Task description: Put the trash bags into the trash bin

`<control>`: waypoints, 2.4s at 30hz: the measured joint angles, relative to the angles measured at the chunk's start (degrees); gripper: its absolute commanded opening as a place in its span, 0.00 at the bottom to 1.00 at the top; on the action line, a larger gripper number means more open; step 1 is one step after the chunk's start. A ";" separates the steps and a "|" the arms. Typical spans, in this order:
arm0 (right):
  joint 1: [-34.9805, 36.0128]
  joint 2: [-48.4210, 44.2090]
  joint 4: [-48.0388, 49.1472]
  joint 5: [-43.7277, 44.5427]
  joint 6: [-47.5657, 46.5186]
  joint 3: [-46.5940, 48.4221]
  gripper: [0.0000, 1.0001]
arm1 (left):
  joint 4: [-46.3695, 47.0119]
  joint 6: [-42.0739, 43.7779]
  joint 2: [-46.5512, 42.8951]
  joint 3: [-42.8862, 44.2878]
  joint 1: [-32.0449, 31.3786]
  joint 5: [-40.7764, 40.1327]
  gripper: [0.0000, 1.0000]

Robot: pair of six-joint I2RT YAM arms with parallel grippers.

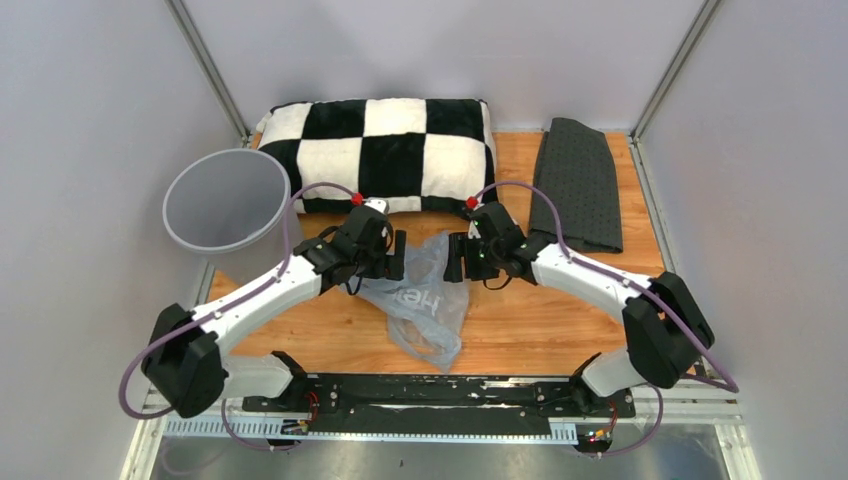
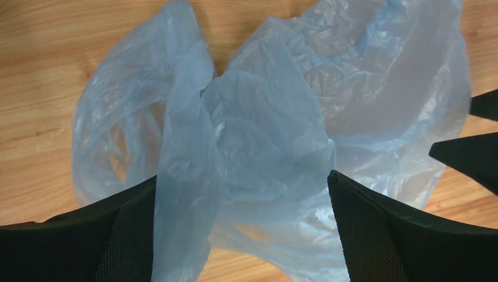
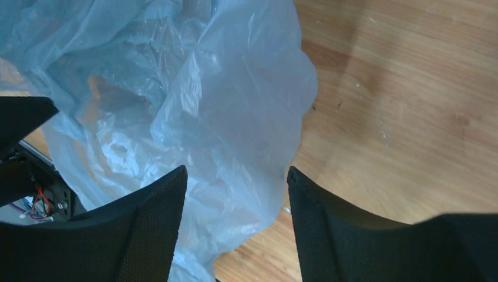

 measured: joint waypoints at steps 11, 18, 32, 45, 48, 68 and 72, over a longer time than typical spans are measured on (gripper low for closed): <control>0.04 3.37 1.25 1.09 -0.02 1.57 0.00 | 2.08 -1.42 9.38 2.86 -0.11 -0.39 0.00; -3.58 -7.43 -8.48 10.99 -3.69 4.46 0.00 | -1.14 -1.16 4.02 6.86 -0.09 -4.52 0.00; -10.88 -15.91 -20.46 21.38 -9.57 2.71 0.55 | -1.73 -3.85 -4.52 9.94 1.09 1.14 0.00; 10.34 -21.44 -21.81 24.63 -15.72 7.85 0.81 | 4.24 -11.72 2.08 9.73 1.09 12.28 0.07; 15.56 -20.63 -16.72 21.86 -18.51 6.49 0.82 | 5.29 -13.62 2.10 9.73 1.09 14.14 0.07; 21.03 -4.37 -3.93 16.55 -25.97 3.69 0.00 | 7.82 -19.82 1.09 9.79 7.32 24.83 0.30; 21.03 -5.60 -9.20 23.82 -25.90 5.97 0.00 | 7.28 -17.68 0.74 9.86 9.73 26.71 0.43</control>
